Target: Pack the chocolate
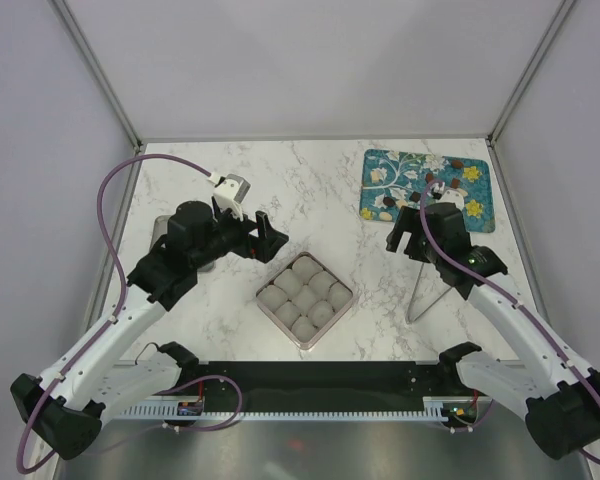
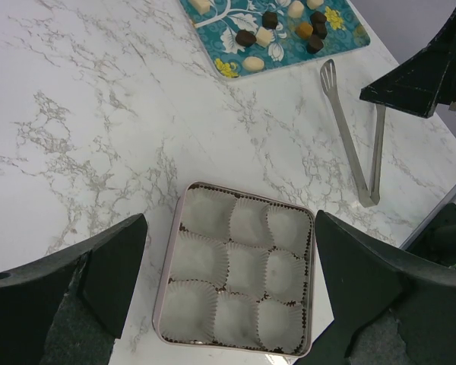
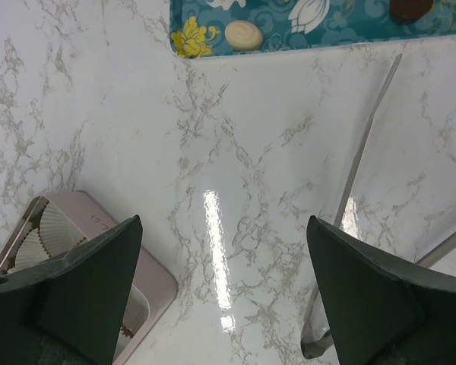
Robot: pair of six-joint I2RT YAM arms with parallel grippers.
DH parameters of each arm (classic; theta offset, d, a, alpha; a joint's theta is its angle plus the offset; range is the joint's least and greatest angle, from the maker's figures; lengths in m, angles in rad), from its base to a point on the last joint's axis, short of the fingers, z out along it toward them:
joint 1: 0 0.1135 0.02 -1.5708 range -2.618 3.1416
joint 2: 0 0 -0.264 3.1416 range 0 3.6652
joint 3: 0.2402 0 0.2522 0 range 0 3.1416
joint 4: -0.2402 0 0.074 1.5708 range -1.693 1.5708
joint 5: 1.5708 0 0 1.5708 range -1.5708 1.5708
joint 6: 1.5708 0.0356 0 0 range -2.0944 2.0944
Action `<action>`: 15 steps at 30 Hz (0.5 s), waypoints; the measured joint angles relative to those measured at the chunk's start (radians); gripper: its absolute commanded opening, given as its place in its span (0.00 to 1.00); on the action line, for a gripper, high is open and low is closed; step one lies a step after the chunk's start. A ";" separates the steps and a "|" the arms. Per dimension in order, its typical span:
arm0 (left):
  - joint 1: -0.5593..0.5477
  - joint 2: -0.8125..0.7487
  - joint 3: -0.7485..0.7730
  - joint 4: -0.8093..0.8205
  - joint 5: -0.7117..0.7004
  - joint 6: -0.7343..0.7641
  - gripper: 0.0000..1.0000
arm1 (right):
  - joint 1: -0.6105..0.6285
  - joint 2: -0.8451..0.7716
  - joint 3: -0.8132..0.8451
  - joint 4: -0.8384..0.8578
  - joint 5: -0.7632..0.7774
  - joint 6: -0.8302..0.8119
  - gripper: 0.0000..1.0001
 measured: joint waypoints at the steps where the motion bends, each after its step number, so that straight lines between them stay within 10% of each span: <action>1: 0.000 0.000 0.000 0.000 0.000 0.000 1.00 | 0.000 0.007 0.004 -0.007 0.005 0.005 0.98; 15: 0.000 -0.018 0.000 -0.016 -0.029 0.001 1.00 | -0.013 0.189 0.094 -0.157 0.157 0.056 0.96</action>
